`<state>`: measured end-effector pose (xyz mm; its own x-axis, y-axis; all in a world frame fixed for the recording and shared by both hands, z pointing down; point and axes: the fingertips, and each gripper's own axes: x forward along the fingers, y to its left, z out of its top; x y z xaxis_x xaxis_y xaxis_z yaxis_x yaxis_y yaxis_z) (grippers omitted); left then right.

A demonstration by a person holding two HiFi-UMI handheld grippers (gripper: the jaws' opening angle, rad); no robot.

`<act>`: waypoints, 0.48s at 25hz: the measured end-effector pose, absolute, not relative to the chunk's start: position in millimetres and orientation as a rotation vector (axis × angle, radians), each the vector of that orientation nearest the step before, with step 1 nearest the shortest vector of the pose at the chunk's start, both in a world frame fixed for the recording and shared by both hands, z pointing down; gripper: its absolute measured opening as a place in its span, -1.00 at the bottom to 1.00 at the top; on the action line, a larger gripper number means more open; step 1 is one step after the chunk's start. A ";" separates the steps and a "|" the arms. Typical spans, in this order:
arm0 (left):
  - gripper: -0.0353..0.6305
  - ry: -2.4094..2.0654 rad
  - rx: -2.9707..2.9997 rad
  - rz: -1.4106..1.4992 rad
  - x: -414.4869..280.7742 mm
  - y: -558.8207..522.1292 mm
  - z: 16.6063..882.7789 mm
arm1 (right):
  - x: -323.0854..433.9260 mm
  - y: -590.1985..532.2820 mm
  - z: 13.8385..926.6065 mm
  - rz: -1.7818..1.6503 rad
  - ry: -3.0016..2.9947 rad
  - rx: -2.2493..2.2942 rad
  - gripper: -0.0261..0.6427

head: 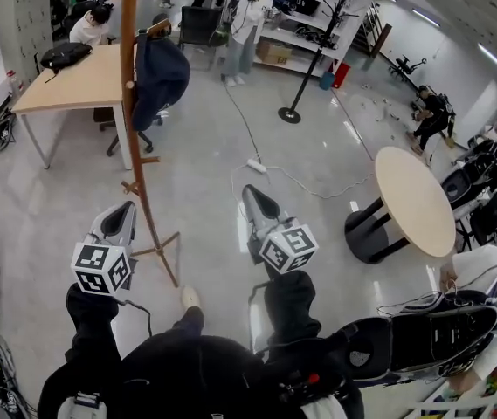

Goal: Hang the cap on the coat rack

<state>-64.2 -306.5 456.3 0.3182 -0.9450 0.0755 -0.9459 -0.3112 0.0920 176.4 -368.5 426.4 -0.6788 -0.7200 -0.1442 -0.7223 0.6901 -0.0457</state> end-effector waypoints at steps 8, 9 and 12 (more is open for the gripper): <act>-0.89 -1.770 2.469 0.025 -55.0 -320.6 466.6 | 181.3 -381.2 442.5 0.019 2.748 -1.167 -0.92; -0.89 -1.772 2.467 0.027 -54.6 -321.0 465.2 | 182.1 -381.8 441.0 0.016 2.747 -1.165 -0.92; -0.89 -1.781 2.467 0.028 -54.1 -324.3 465.1 | 184.5 -386.2 441.9 0.012 2.742 -1.162 -0.92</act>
